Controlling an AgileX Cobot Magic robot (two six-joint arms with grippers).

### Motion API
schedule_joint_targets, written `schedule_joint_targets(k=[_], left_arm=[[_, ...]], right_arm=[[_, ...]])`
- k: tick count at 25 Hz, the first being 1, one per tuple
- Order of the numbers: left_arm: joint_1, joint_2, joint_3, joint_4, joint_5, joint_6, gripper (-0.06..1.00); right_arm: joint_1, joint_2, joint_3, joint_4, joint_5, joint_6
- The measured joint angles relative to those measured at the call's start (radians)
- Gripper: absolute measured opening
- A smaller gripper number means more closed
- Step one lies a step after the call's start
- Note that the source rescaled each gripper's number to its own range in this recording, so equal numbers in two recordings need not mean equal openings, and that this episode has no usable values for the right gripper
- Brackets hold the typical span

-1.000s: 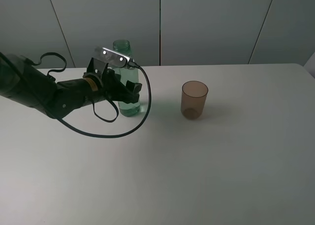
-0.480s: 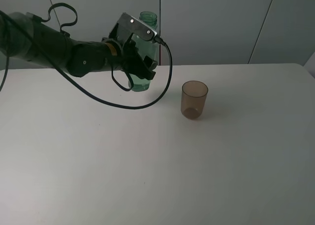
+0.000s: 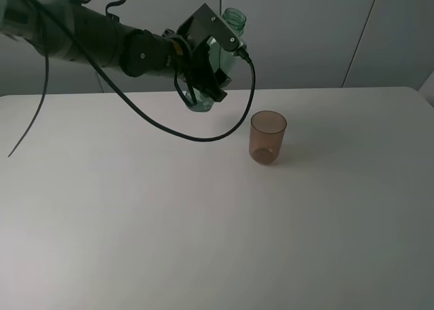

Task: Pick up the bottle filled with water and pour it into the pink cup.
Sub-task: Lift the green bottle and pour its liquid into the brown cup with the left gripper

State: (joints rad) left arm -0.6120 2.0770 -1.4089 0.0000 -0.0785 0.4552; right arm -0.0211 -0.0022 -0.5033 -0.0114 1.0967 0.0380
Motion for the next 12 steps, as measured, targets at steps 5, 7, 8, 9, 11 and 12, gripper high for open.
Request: schedule_joint_targets(k=[5, 7, 8, 9, 11, 12], left_arm=[[0.000, 0.087, -0.119, 0.118, 0.095, 0.000, 0.02], [0.000, 0.122, -0.174, 0.173, 0.150, -0.002, 0.02], [-0.002, 0.138, -0.198, 0.196, 0.176, -0.006, 0.02], [-0.002, 0.152, -0.216, 0.219, 0.194, -0.008, 0.02], [-0.002, 0.169, -0.251, 0.273, 0.222, -0.008, 0.02], [-0.002, 0.175, -0.264, 0.310, 0.227, -0.010, 0.02]], right_arm=[[0.000, 0.000, 0.000, 0.000, 0.000, 0.000], [0.000, 0.000, 0.000, 0.000, 0.000, 0.000], [0.000, 0.000, 0.000, 0.000, 0.000, 0.000], [0.000, 0.000, 0.000, 0.000, 0.000, 0.000], [0.000, 0.000, 0.000, 0.000, 0.000, 0.000], [0.000, 0.000, 0.000, 0.000, 0.000, 0.000]])
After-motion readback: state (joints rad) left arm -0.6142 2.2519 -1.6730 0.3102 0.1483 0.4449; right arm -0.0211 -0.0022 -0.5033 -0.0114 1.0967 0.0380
